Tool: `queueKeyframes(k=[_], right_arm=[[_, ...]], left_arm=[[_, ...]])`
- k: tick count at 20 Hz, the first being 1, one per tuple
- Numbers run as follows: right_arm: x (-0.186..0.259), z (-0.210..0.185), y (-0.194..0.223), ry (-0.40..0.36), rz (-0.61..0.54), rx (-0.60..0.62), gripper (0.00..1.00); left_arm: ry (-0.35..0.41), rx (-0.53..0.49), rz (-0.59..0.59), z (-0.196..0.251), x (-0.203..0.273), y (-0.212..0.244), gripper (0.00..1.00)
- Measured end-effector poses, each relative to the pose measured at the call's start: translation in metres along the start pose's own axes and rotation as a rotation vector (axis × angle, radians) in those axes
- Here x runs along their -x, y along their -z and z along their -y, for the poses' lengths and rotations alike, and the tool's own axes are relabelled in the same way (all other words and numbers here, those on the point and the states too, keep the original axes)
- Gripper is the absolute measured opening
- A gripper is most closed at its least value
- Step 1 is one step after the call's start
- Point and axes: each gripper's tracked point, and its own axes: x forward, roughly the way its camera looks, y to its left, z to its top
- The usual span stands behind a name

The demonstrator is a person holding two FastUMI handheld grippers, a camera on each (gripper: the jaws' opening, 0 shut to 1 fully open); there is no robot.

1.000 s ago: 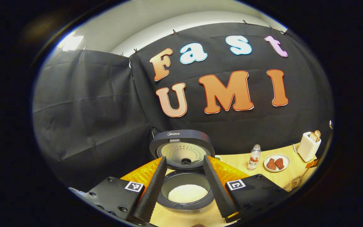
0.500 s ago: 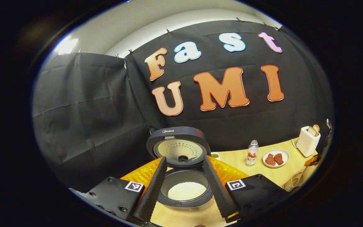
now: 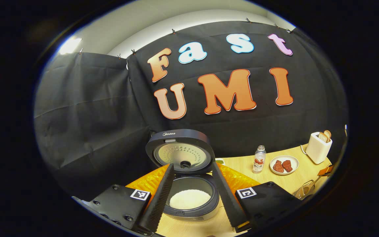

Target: Close the left gripper, press the button to open the rice cooker; take a wooden spoon from the chopstick holder with the right hand, scoop a spoonful of rice and pour it into the rice cooker, then put the wooden spoon back into the chopstick holder.

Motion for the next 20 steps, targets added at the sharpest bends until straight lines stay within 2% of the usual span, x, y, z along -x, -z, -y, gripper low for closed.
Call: queueKeyframes(k=[1,2,4,5,6,7,8,9,10,11,12,13,14,18,19,20], right_arm=[[0.001,-0.001,0.002,0.002,0.007,0.008,0.24],[0.004,-0.002,0.003,0.002,0.014,0.014,0.21],[0.005,-0.005,0.007,-0.001,0.006,0.039,0.17],[0.006,-0.005,0.005,-0.002,0.006,0.045,0.16],[0.008,-0.007,0.002,0.001,0.016,0.048,0.15],[0.011,-0.009,-0.002,0.003,0.024,0.054,0.15],[0.015,-0.011,-0.004,0.006,0.031,0.059,0.15],[0.022,-0.013,-0.01,0.007,0.044,0.067,0.15],[0.029,-0.017,-0.014,0.004,0.054,0.072,0.15],[0.036,-0.023,-0.021,-0.001,0.071,0.076,0.15],[0.044,-0.03,-0.027,-0.011,0.084,0.079,0.15],[0.05,-0.038,-0.032,-0.027,0.097,0.086,0.15],[0.056,-0.047,-0.036,-0.049,0.109,0.093,0.15],[0.074,-0.077,-0.035,-0.122,0.105,0.116,0.15],[0.077,-0.086,-0.031,-0.143,0.099,0.118,0.14],[0.078,-0.094,-0.026,-0.159,0.092,0.125,0.15]], left_arm=[[0.0,-0.002,0.004,-0.001,-0.001,-0.001,0.89],[0.004,-0.004,0.008,-0.001,-0.001,-0.002,0.81],[0.011,-0.02,0.008,-0.001,-0.003,0.0,0.81],[0.014,-0.024,0.009,0.0,-0.004,0.001,0.89],[0.023,-0.025,0.008,0.001,-0.005,0.002,0.89],[0.025,-0.024,0.011,0.0,-0.006,0.001,0.81],[0.026,-0.02,0.014,0.0,-0.006,0.0,0.81],[0.028,-0.014,0.015,0.0,-0.005,0.001,0.85],[0.029,-0.007,0.016,-0.001,-0.006,0.001,0.81],[0.033,-0.004,0.016,-0.002,-0.006,0.002,0.81],[0.03,-0.005,0.018,-0.003,-0.007,0.004,0.81],[0.024,-0.006,0.017,-0.008,-0.009,0.005,0.85],[0.029,-0.001,0.009,-0.01,-0.011,0.008,0.81],[0.045,0.037,-0.008,-0.012,-0.015,0.015,0.81],[0.042,0.044,-0.012,-0.015,-0.016,0.018,0.89],[0.047,0.052,-0.018,-0.014,-0.016,0.021,0.81]])
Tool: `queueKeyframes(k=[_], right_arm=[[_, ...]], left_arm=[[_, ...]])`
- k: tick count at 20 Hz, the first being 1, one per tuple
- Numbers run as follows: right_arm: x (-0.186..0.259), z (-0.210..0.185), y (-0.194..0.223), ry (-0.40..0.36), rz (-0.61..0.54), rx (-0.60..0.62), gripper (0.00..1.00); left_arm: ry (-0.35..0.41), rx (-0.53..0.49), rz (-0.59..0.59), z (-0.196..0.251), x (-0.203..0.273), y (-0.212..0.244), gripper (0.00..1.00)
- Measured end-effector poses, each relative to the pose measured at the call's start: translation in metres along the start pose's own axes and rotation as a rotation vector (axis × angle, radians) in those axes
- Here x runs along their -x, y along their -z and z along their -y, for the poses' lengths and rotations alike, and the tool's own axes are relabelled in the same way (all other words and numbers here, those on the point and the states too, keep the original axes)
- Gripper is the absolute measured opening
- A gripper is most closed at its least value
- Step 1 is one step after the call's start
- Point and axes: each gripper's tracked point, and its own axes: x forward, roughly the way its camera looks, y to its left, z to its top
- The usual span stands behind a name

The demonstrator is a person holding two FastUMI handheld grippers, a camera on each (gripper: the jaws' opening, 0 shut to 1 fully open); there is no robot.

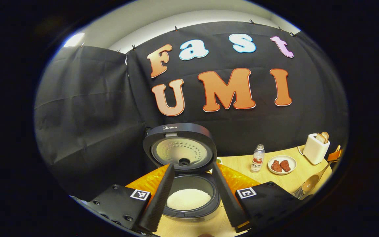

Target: Close the left gripper, press the button to open the rice cooker; take a wooden spoon from the chopstick holder with the right hand, scoop a spoonful of rice and pour it into the rice cooker, then put the wooden spoon back into the chopstick holder.

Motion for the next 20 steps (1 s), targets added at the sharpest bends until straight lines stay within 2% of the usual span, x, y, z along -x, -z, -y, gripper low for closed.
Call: queueKeyframes(k=[2,3,4,6,7,9,15,20], right_arm=[[0.002,-0.016,0.014,-0.025,-0.024,0.027,0.15],[-0.001,-0.023,0.025,-0.037,-0.046,0.045,0.15],[0.004,-0.03,0.031,-0.052,-0.054,0.05,0.15],[0.0,-0.046,0.032,-0.074,-0.053,0.063,0.14],[-0.001,-0.055,0.038,-0.091,-0.06,0.064,0.14],[-0.001,-0.067,0.046,-0.108,-0.071,0.089,0.15],[-0.021,-0.07,0.104,-0.053,-0.141,0.257,0.15],[-0.04,-0.068,0.12,0.038,-0.092,0.452,0.15]], left_arm=[[0.006,0.017,-0.012,-0.001,-0.003,0.004,0.79],[0.01,0.023,-0.019,-0.002,-0.004,0.007,0.85],[0.019,0.026,-0.027,-0.001,-0.004,0.01,0.79],[0.028,0.029,-0.046,-0.005,-0.004,0.017,0.79],[0.032,0.032,-0.048,-0.006,-0.005,0.019,0.85],[0.028,0.029,-0.055,-0.012,-0.007,0.023,0.86],[0.01,0.012,-0.084,-0.037,-0.002,0.039,0.86],[-0.009,0.001,-0.109,-0.06,0.001,0.053,0.85]])
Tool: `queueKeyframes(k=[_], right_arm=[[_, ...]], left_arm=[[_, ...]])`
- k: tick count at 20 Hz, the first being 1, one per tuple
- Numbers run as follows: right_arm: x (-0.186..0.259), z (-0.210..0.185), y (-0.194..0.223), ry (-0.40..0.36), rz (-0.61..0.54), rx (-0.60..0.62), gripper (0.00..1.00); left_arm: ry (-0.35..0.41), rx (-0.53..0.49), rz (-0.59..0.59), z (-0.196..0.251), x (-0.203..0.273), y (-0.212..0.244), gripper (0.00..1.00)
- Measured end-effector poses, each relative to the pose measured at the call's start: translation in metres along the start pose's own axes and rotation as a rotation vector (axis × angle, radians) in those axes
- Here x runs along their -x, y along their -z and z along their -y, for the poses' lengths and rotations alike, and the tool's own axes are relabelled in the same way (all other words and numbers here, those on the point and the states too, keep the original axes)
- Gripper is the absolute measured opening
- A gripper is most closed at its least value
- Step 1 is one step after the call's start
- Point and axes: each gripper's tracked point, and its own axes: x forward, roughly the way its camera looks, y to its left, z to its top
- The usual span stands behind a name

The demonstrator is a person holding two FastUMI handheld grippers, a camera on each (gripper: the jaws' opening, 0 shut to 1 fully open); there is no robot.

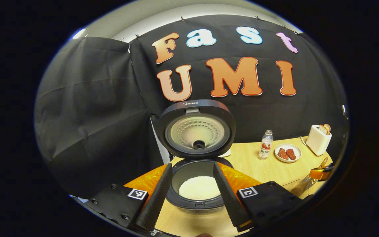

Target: Close the left gripper, press the button to open the rice cooker; take a wooden spoon from the chopstick holder with the right hand, scoop a spoonful of rice and pour it into the rice cooker, then put the wooden spoon back into the chopstick holder.

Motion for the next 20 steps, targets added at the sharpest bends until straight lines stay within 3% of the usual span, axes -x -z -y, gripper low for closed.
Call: queueKeyframes(k=[6,7,9,15,20], right_arm=[[-0.008,-0.008,0.012,0.136,0.075,0.22,0.15],[-0.008,-0.001,0.016,0.189,0.082,0.262,0.15],[-0.007,0.004,0.029,0.245,0.081,0.265,0.15],[-0.009,-0.023,0.046,0.202,0.089,0.283,0.15],[-0.017,-0.016,0.043,0.164,0.082,0.065,0.15]], left_arm=[[-0.009,0.005,-0.04,-0.022,-0.007,0.017,0.86],[-0.006,0.006,-0.043,-0.023,-0.009,0.018,0.86],[0.006,0.007,-0.052,-0.022,-0.014,0.021,0.86],[0.069,-0.038,-0.046,-0.004,-0.026,0.019,0.85],[0.106,-0.07,-0.027,0.006,-0.028,0.016,0.86]])
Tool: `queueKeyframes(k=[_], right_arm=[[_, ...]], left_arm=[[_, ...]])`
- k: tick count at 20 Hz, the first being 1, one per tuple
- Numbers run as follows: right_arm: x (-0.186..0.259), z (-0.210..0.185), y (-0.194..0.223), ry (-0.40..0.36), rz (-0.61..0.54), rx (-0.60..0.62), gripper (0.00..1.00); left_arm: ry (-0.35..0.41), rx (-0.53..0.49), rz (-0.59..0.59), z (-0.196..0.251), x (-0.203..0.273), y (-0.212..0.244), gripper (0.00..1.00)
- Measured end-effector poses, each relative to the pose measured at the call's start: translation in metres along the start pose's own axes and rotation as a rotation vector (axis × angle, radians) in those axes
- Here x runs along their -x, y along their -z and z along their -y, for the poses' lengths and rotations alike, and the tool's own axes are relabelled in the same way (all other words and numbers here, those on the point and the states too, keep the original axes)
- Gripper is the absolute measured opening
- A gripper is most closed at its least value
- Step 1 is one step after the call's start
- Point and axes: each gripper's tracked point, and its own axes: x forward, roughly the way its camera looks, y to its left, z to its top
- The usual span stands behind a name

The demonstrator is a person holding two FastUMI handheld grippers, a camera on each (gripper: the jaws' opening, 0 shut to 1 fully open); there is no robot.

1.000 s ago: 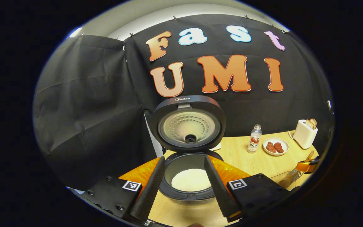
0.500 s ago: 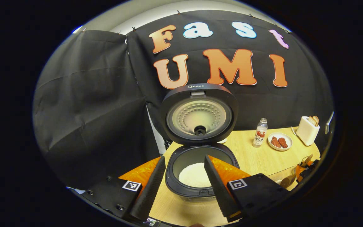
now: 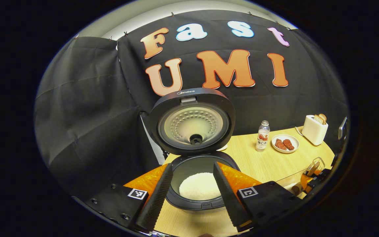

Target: Close the left gripper, press the button to open the rice cooker; take a wooden spoon from the chopstick holder with the right hand, scoop a spoonful of rice and pour it into the rice cooker, then put the wooden spoon back into the chopstick holder.

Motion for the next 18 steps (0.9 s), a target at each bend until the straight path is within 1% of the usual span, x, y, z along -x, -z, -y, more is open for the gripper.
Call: queueKeyframes(k=[1,2,3,4,5,8,11,12,14,18], right_arm=[[0.001,0.0,0.0,-0.008,-0.007,-0.033,0.15],[0.002,-0.003,0.0,-0.024,-0.012,-0.073,0.1],[0.003,-0.007,0.001,-0.042,-0.02,-0.117,0.14],[0.004,-0.014,0.001,-0.064,-0.025,-0.161,0.13],[0.007,-0.021,0.001,-0.078,-0.025,-0.177,0.13],[0.015,-0.044,0.006,-0.151,-0.032,-0.191,0.13],[0.017,-0.065,0.012,-0.23,-0.076,-0.3,0.13],[0.017,-0.067,0.014,-0.241,-0.085,-0.334,0.13],[0.013,-0.063,0.016,-0.234,-0.1,-0.389,0.13],[0.008,-0.055,0.022,-0.234,-0.167,-0.554,0.13]], left_arm=[[0.003,-0.004,-0.003,-0.001,-0.001,0.001,0.86],[0.005,-0.003,-0.007,-0.001,-0.003,0.002,0.86],[0.008,-0.001,-0.014,0.0,-0.005,0.004,0.86],[0.007,0.002,-0.016,-0.002,-0.007,0.004,0.86],[0.005,0.004,-0.017,-0.003,-0.007,0.004,0.86],[-0.002,0.011,-0.02,-0.006,-0.01,0.005,0.86],[-0.01,0.009,-0.021,-0.01,-0.009,0.007,0.86],[-0.011,0.008,-0.024,-0.011,-0.009,0.009,0.86],[-0.02,0.005,-0.032,-0.014,-0.01,0.011,0.86],[-0.038,0.019,-0.046,-0.022,-0.008,0.015,0.86]])
